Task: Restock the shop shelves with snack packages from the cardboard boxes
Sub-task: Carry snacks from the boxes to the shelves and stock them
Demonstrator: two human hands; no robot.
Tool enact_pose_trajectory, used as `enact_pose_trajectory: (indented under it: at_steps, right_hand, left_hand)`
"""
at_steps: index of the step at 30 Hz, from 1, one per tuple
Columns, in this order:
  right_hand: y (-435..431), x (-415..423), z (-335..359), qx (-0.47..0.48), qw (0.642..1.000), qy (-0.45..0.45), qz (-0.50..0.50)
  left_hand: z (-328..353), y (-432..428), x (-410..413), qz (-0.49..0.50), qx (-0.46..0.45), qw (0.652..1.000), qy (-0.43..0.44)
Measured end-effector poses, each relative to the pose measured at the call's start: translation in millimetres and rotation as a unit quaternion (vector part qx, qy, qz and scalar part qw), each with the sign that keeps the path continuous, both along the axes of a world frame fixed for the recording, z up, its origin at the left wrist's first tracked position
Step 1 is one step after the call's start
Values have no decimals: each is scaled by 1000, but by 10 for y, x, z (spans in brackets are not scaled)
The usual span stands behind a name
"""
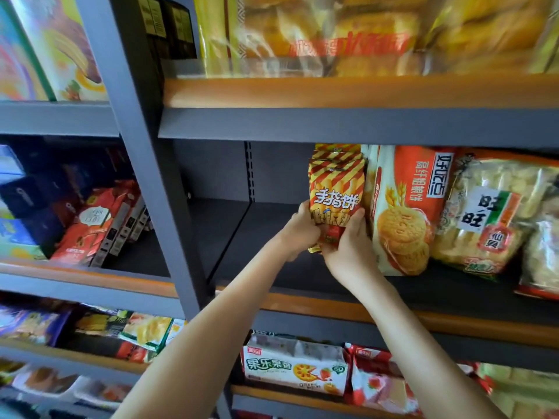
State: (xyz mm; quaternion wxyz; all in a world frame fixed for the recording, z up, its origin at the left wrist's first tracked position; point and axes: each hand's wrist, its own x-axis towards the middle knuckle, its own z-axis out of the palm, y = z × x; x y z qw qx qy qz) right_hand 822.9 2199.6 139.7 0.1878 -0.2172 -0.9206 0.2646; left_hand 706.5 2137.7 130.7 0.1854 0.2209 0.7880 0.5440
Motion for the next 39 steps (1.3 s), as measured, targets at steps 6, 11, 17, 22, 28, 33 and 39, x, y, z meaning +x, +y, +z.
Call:
enact_pose_trajectory:
  at_steps: [6, 11, 17, 22, 28, 33, 39]
  right_hand:
    - [-77, 118, -33, 41, 993, 109, 16]
    - [-102, 221, -57, 56, 969, 210, 118]
    - [-307, 567, -291, -3, 902, 300, 312]
    - [-819, 1081, -832, -141, 852, 109, 492]
    - [-1758, 1963, -1574, -157, 726, -173, 647]
    - [-2309, 2851, -2272, -80, 601, -362, 708]
    - [-2799, 3963, -2920, 0, 518, -480, 708]
  left_hand:
    - [86, -141, 244, 69, -15, 997, 31]
    - [240, -325, 801, 193, -2, 966, 174]
    - [-99, -712, 1700, 343, 155, 906, 192]
    - [-804, -1208, 2603, 525, 122, 838, 81]
    - [-1587, -1811, 4012, 742, 77, 664, -58]
    - [-2313, -2101, 5488, 848, 47, 493, -187]
    - [-3302, -1962, 7178, 881, 75, 309, -350]
